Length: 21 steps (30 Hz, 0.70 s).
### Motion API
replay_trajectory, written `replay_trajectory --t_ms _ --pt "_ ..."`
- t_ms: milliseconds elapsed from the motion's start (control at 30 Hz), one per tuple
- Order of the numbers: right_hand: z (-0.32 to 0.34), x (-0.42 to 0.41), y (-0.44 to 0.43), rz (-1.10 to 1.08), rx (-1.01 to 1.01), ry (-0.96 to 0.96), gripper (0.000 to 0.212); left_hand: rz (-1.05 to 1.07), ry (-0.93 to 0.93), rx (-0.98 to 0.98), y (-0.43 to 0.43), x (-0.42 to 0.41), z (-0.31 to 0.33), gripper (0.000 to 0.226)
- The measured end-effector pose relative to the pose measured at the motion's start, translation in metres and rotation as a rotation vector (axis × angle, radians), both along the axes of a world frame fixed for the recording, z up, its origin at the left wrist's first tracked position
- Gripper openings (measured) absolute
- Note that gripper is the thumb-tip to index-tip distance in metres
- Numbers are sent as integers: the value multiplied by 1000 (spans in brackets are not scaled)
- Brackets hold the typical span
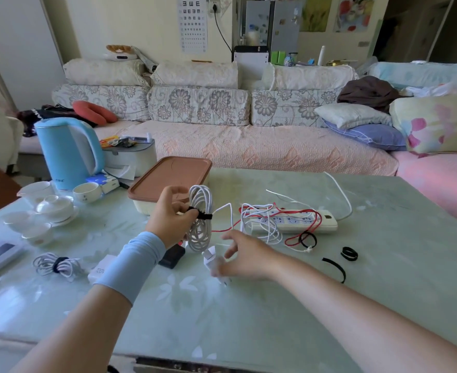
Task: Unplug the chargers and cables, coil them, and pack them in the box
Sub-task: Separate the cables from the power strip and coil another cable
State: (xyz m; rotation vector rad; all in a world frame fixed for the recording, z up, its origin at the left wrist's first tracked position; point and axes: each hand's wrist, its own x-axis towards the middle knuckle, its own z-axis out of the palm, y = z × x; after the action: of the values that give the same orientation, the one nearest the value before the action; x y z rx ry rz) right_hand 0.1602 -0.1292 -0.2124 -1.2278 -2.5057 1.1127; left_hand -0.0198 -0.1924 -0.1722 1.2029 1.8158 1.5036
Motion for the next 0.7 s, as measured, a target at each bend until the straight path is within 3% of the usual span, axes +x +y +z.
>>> replay_trajectory --t_ms 100,167,333,433,600,700 --pt "-11 -18 -14 63 132 -82 60 34 43 -32 -17 -21 -2 54" --pt "-16 -27 -18 80 160 -84 50 9 191 -115 -31 -37 -5 61" --pt "-23 -45 -25 123 154 -54 52 25 413 -341 -70 -79 -7 34" --pt "-24 -61 -40 156 171 42 51 79 527 -509 -101 -107 -1 34" --pt "-28 -97 -79 244 157 48 48 64 471 -765 -150 -149 -9 21" --pt "-32 -124 -103 289 210 36 47 127 433 -758 -166 -168 -19 15"
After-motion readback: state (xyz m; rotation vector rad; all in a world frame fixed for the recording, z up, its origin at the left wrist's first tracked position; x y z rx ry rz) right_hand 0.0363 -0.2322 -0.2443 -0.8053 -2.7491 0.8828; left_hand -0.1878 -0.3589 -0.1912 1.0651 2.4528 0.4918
